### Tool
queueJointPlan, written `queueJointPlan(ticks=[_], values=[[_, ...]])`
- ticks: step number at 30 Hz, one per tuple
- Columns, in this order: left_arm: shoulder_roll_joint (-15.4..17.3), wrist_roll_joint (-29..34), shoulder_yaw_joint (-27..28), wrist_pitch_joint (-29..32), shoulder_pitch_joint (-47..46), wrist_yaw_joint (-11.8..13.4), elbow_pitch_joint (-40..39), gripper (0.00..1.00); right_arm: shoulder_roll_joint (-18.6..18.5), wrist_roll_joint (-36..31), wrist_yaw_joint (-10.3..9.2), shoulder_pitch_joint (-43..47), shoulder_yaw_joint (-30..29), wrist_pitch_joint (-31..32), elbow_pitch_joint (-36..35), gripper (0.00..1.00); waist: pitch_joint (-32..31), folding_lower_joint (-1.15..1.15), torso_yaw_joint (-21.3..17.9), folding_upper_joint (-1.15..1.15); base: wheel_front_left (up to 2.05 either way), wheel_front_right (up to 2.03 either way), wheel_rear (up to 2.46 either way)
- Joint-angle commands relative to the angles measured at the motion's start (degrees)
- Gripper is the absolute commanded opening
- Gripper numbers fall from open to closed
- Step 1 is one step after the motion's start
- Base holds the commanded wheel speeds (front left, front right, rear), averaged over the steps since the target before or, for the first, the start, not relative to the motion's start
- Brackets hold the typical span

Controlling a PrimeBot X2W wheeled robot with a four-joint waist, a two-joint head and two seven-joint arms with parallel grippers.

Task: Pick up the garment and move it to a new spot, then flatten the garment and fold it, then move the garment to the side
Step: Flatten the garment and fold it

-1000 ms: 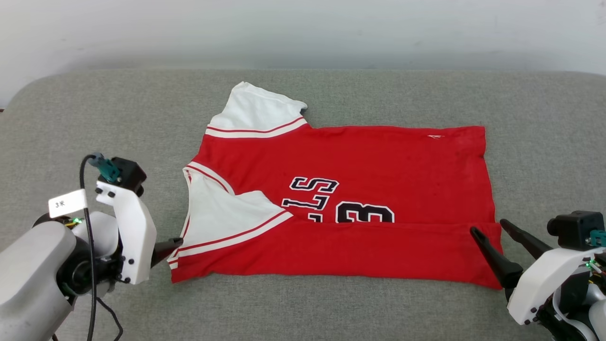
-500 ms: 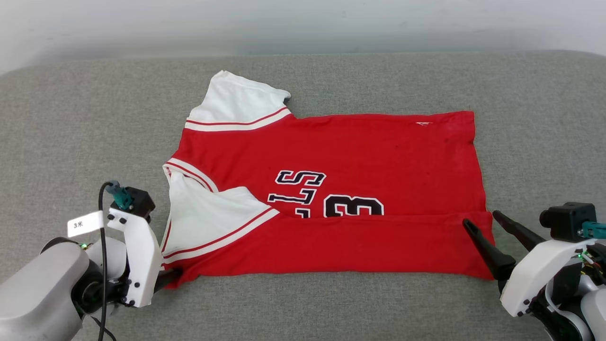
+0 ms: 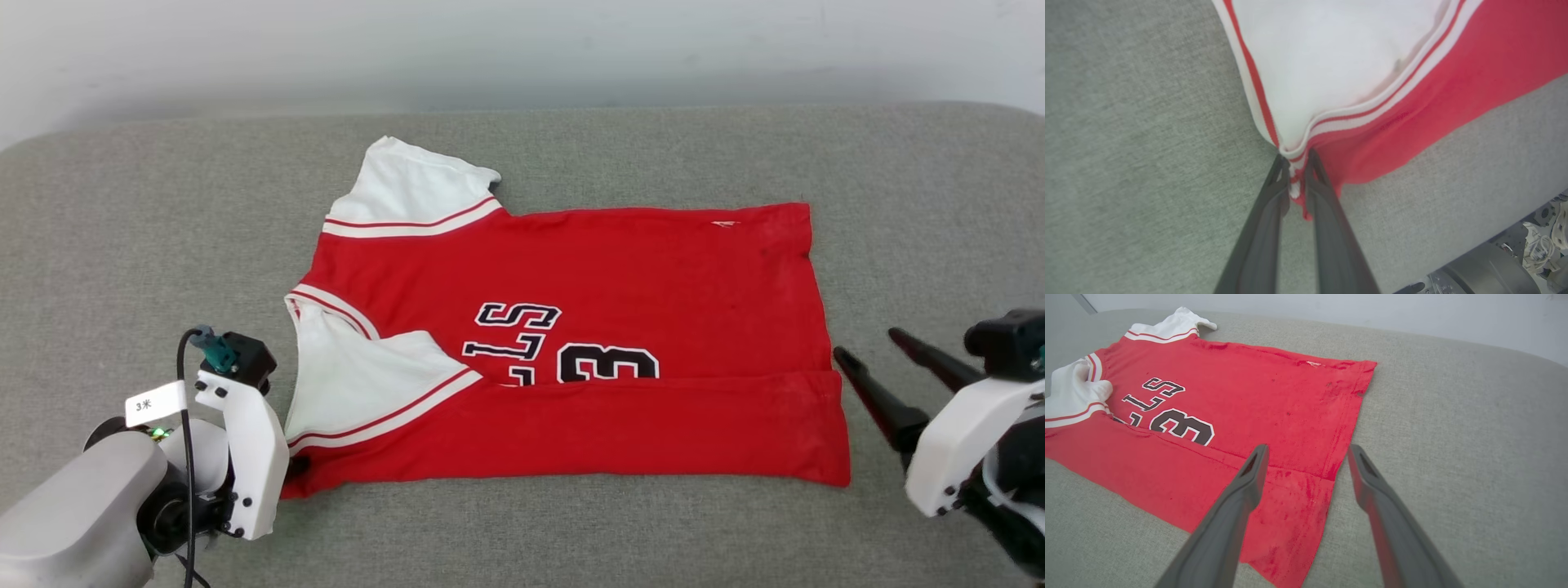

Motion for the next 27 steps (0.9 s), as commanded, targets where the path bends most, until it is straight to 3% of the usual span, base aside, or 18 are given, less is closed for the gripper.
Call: queueJointPlan(ticks=[1, 10, 16, 21, 27], values=[[0.2, 0.3, -0.4, -0.4, 1.1, -0.3, -0.3, 0.00, -0.4, -0.1, -0.05, -1.0, -0.2, 0.3, -0.5, 1.00, -0.4, 0.00, 0.3, 0.00, 0.00, 0.00, 0.00], [2.2, 1.6, 0.5, -4.8, 0.7, -0.3, -6.7, 0.00, -8.3, 2.1, -0.05, -3.4, 2.1, 17.6, -5.5, 1.00, -1.4, 0.00, 2.0, 0.00, 0.00, 0.00, 0.00], [2.3, 2.5, 0.7, -5.3, -0.2, 0.5, -9.6, 0.00, -11.4, 4.4, -0.05, -4.8, 6.4, 28.6, -5.3, 1.00, -0.9, 0.00, 3.1, 0.00, 0.00, 0.00, 0.00], [1.9, 3.0, 0.7, -5.2, -1.0, 1.0, -10.9, 0.00, -10.7, 5.5, -0.05, -6.3, 9.0, 32.5, -2.5, 1.00, 0.2, 0.00, 3.8, 0.00, 0.00, 0.00, 0.00], [1.6, 3.5, 0.7, -5.7, -2.0, 1.1, -11.4, 0.00, -8.7, 4.4, -0.05, -8.0, 12.9, 32.7, 2.2, 1.00, 1.9, 0.00, 4.4, 0.00, 0.00, 0.00, 0.00]])
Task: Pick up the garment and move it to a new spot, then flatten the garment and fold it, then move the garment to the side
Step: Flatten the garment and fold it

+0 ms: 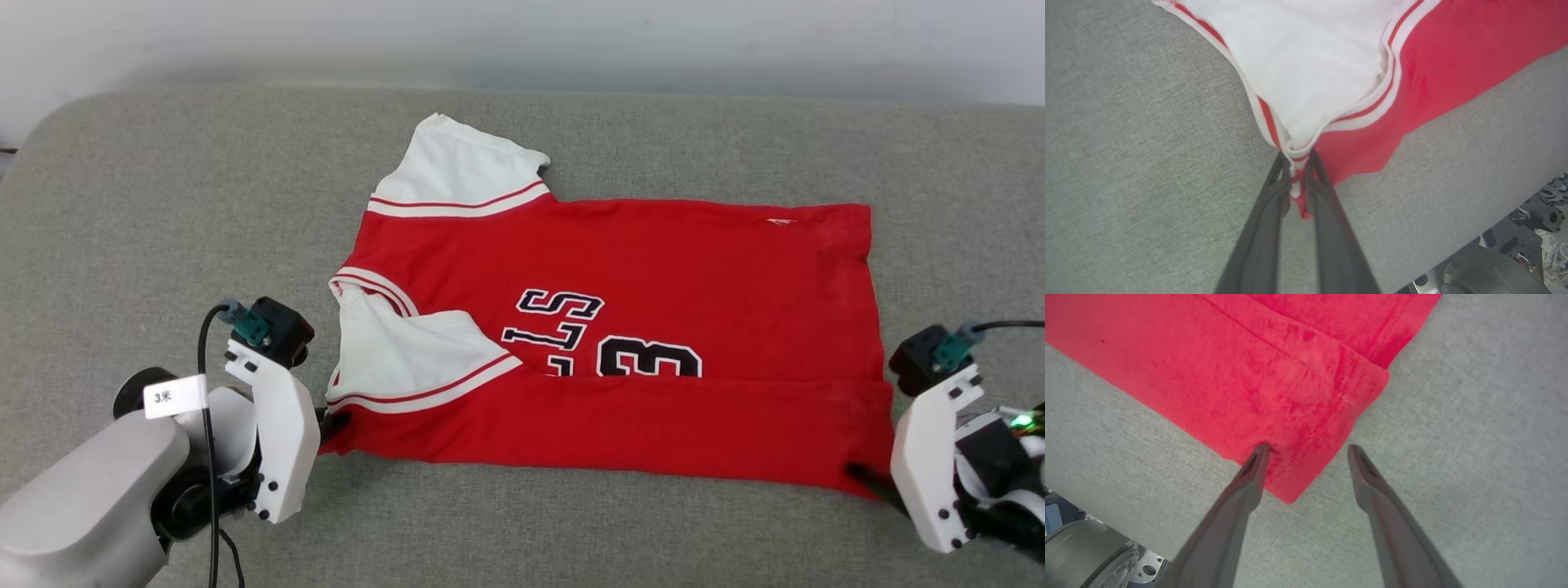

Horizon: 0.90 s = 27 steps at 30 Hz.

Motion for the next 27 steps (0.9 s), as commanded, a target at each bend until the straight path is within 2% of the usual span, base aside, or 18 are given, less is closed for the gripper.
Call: queueJointPlan(ticks=[1, 7, 12, 13, 14, 19, 27], values=[[-0.1, 0.2, 0.2, -0.4, -0.9, 0.2, -0.1, 0.00, 1.1, -0.4, -0.05, -0.9, 1.3, -0.5, 2.0, 1.00, 0.7, 0.00, 0.2, 0.00, 0.00, 0.00, 0.00], [-0.7, 0.7, 0.1, -1.1, -1.5, 0.1, 0.3, 0.00, 4.2, -0.8, -0.03, 0.3, 7.2, -1.6, 9.7, 1.00, 1.9, 0.00, 0.4, 0.00, 0.00, 0.00, 0.00], [-0.9, 0.6, 0.0, -1.6, -1.5, -0.1, 0.8, 0.00, 6.1, 0.9, 0.05, 0.6, 10.6, -4.1, 13.1, 1.00, 2.2, 0.00, 0.2, 0.00, 0.00, 0.00, 0.00], [-0.9, 0.6, 0.1, -1.8, -1.3, -0.1, 1.0, 0.00, 6.1, 1.2, 0.05, 0.3, 11.0, -4.9, 13.3, 0.25, 2.1, 0.00, 0.1, 0.00, 0.00, 0.00, 0.00], [-0.8, 0.5, 0.1, -1.9, -1.1, -0.1, 1.1, 0.00, 6.0, 1.3, 0.05, -0.1, 11.3, -5.7, 13.4, 0.00, 2.0, 0.00, -0.1, 0.00, 0.00, 0.00, 0.00], [-0.2, -0.2, 0.3, -2.8, 0.6, 0.0, 1.6, 0.00, 4.5, 2.3, -0.05, -2.8, 11.2, -10.5, 13.3, 0.00, 0.7, 0.00, -0.7, 0.00, 0.00, 0.00, 0.00], [1.4, -1.2, 0.5, -3.9, 3.3, 0.9, 0.2, 0.00, 0.4, 3.8, -0.07, -2.9, 8.5, -16.3, 8.8, 0.00, -3.2, 0.00, -1.1, 0.00, 0.00, 0.00, 0.00]])
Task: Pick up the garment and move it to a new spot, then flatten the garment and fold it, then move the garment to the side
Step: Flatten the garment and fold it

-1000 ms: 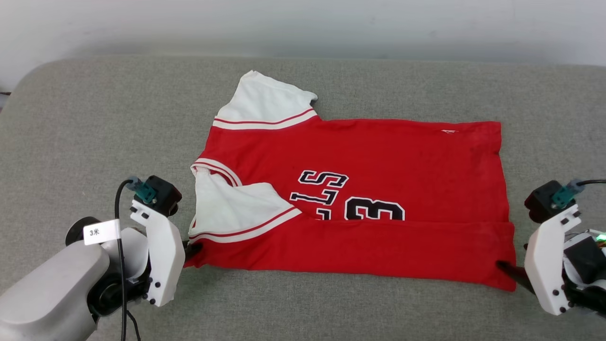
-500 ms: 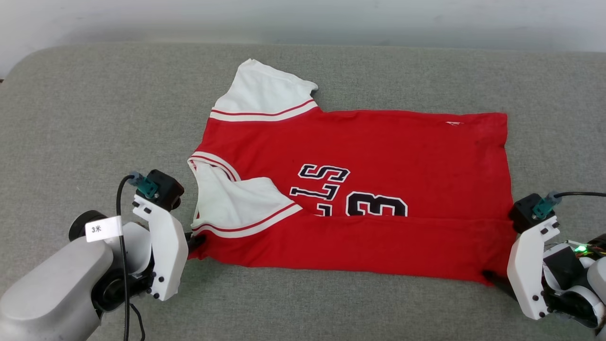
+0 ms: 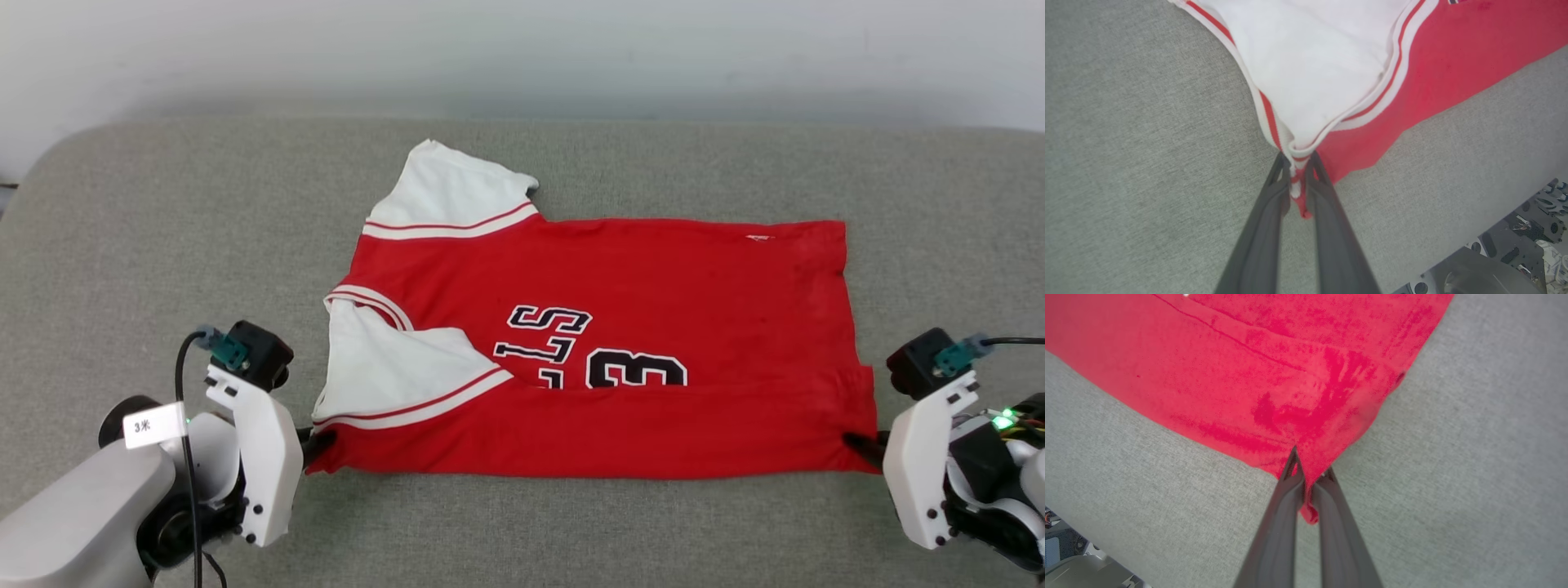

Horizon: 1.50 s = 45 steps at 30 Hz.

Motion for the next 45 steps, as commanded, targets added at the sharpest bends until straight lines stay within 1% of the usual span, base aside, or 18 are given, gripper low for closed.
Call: queueJointPlan(ticks=[1, 6, 11, 12, 15, 19, 24, 29, 34, 39, 40, 41, 42, 45], values=[[0.6, -0.4, 0.4, -0.6, 1.4, 0.6, -0.9, 0.00, -1.3, 0.5, -0.09, 1.3, -0.9, -1.1, -1.6, 0.00, -1.6, 0.00, -0.2, 0.00, 0.00, 0.00, 0.00], [2.7, -1.3, 0.7, -1.3, 3.9, 1.9, -3.5, 0.00, -3.6, 1.2, -0.09, 4.6, -3.3, -1.4, -6.3, 0.00, -3.6, 0.00, -0.7, 0.00, 0.00, 0.00, 0.00], [5.1, -2.2, 0.5, -1.4, 7.2, 3.5, -6.8, 0.00, -4.8, 1.1, -0.09, 9.1, -6.4, -0.4, -10.5, 0.00, -5.0, 0.00, -1.1, 0.00, 0.00, 0.00, 0.00], [5.1, -2.2, 0.5, -1.4, 7.2, 3.5, -6.8, 0.00, -4.8, 1.1, -0.09, 9.1, -6.4, -0.4, -10.5, 0.00, -5.0, 0.00, -1.1, 0.00, 0.00, 0.00, 0.00], [6.6, -2.7, 0.3, -1.5, 9.2, 4.7, -8.6, 0.00, -4.8, 0.8, -0.09, 12.3, -8.7, 0.5, -12.3, 0.00, -5.4, 0.00, -1.3, 0.00, 0.00, 0.00, 0.00], [7.6, -3.6, 0.0, -1.9, 11.9, 5.9, -10.1, 0.00, -4.4, 0.3, -0.10, 17.0, -11.9, 2.0, -14.1, 0.00, -5.6, 0.00, -1.3, 0.00, 0.00, 0.00, 0.00], [7.4, -4.4, -0.5, -2.4, 14.1, 6.8, -10.2, 0.00, -3.4, -0.6, -0.10, 22.3, -14.9, 3.5, -16.2, 0.00, -4.9, 0.00, -1.3, 0.00, 0.00, 0.00, 0.00], [6.2, -5.4, -0.9, -2.8, 15.0, 6.6, -8.4, 0.00, -1.6, -1.3, -0.10, 25.1, -16.9, 4.8, -15.1, 0.00, -3.7, 0.00, -1.4, 0.00, 0.00, 0.00, 0.00], [4.4, -5.7, -1.4, -2.9, 15.1, 6.0, -5.2, 0.00, 0.6, -2.1, -0.10, 25.2, -16.6, 4.9, -11.8, 0.00, -2.3, 0.00, -1.4, 0.00, 0.00, 0.00, 0.00], [3.0, -6.1, -1.3, -3.7, 15.0, 5.4, -2.1, 0.00, 2.5, -2.7, -0.10, 24.6, -15.3, 3.0, -8.8, 0.00, -2.0, 0.00, -1.2, 0.00, 0.00, 0.00, 0.00], [2.9, -6.0, -1.1, -4.2, 14.9, 5.4, -1.7, 0.18, 3.0, -2.5, -0.10, 24.5, -15.5, 2.3, -8.5, 0.33, -2.0, 0.00, -1.2, 0.00, 0.00, 0.00, 0.00], [2.9, -5.8, -0.9, -4.9, 15.0, 5.5, -1.5, 0.69, 3.3, -2.6, -0.10, 24.4, -15.7, 1.5, -8.5, 0.88, -2.2, 0.00, -1.2, 0.00, 0.00, 0.00, 0.00], [2.9, -5.6, -0.6, -5.7, 15.1, 5.6, -1.5, 1.00, 3.5, -3.0, -0.10, 24.3, -16.2, 0.3, -8.5, 1.00, -2.5, 0.00, -1.1, 0.00, 0.00, 0.00, 0.00], [3.9, -4.2, -0.8, -6.8, 15.5, 6.1, -2.8, 1.00, 4.2, -3.6, -0.09, 24.7, -18.0, -2.5, -9.4, 1.00, -3.4, 0.00, -1.0, 0.00, 0.00, 0.00, 0.00]])
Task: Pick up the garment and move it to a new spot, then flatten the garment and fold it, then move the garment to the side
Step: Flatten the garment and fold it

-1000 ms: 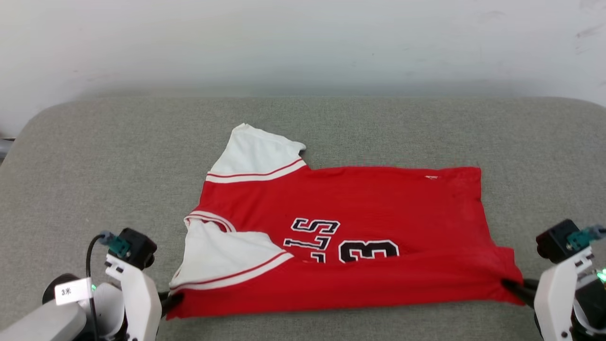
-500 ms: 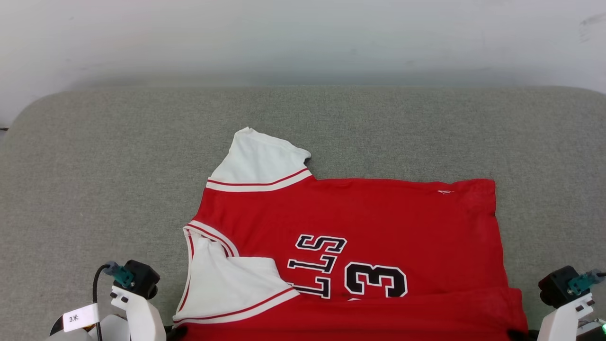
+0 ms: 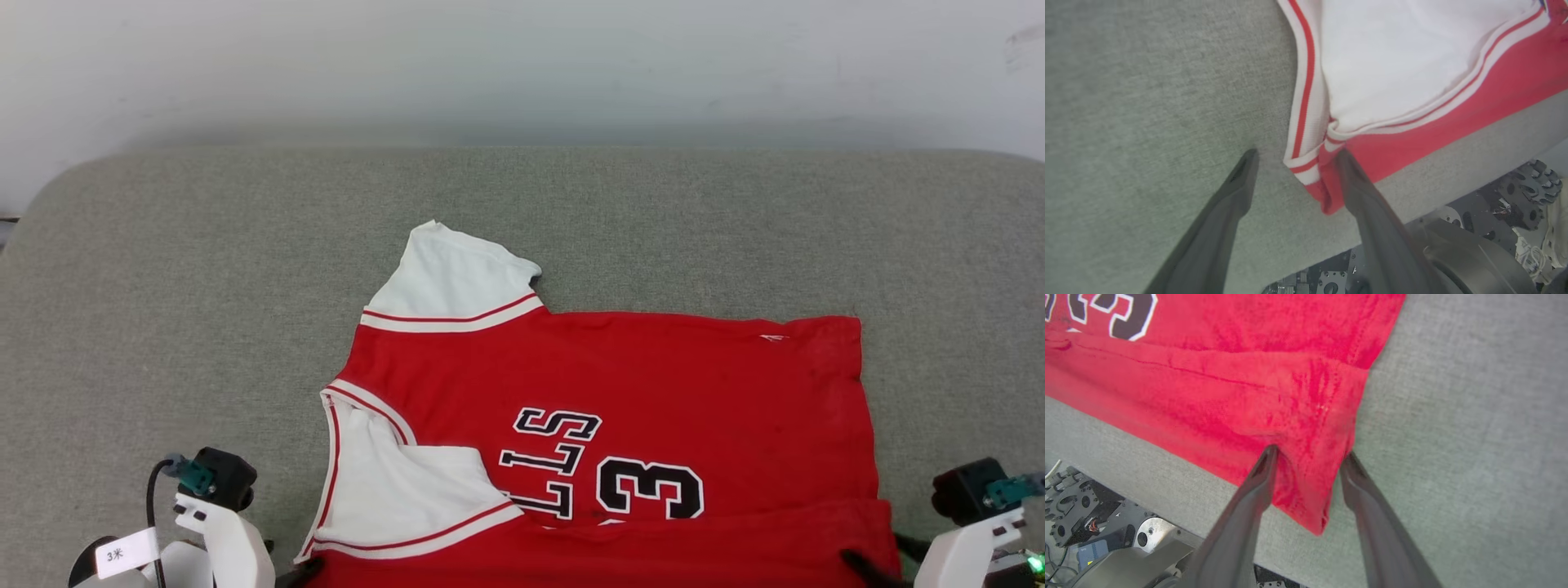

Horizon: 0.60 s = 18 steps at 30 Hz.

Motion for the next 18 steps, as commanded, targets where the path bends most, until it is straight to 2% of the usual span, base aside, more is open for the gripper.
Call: queueJointPlan(ticks=[1, 6, 10, 15, 18], values=[[0.2, 0.1, 0.1, -0.4, 1.0, 0.3, -0.4, 1.00, 0.3, -0.5, -0.09, 0.1, -0.6, -0.7, -0.4, 1.00, -0.5, 0.00, 0.1, 0.00, 0.00, 0.00, 0.00], [3.2, 1.5, 1.7, -2.5, 0.5, 1.9, -4.8, 1.00, 3.0, -4.0, -0.07, 0.1, -6.4, -7.3, -4.1, 1.00, -1.7, 0.00, 0.2, 0.00, 0.00, 0.00, 0.00], [4.8, 4.3, 3.6, -5.6, -1.7, 4.0, -7.3, 1.00, 7.7, -9.0, -0.08, -0.9, -12.0, -13.7, -6.5, 1.00, -1.9, 0.00, 0.2, 0.00, 0.00, 0.00, 0.00], [4.2, 8.4, 6.0, -9.9, -5.5, 7.2, -7.3, 1.00, 14.7, -14.9, -0.07, -2.0, -17.3, -20.5, -9.7, 1.00, -1.3, 0.00, -0.5, 0.00, 0.00, 0.00, 0.00], [3.0, 10.0, 7.3, -11.5, -8.6, 7.8, -6.7, 1.00, 18.3, -17.8, -0.07, -2.3, -19.5, -23.1, -11.6, 1.00, -0.4, 0.00, -1.1, 0.00, 0.00, 0.00, 0.00]])
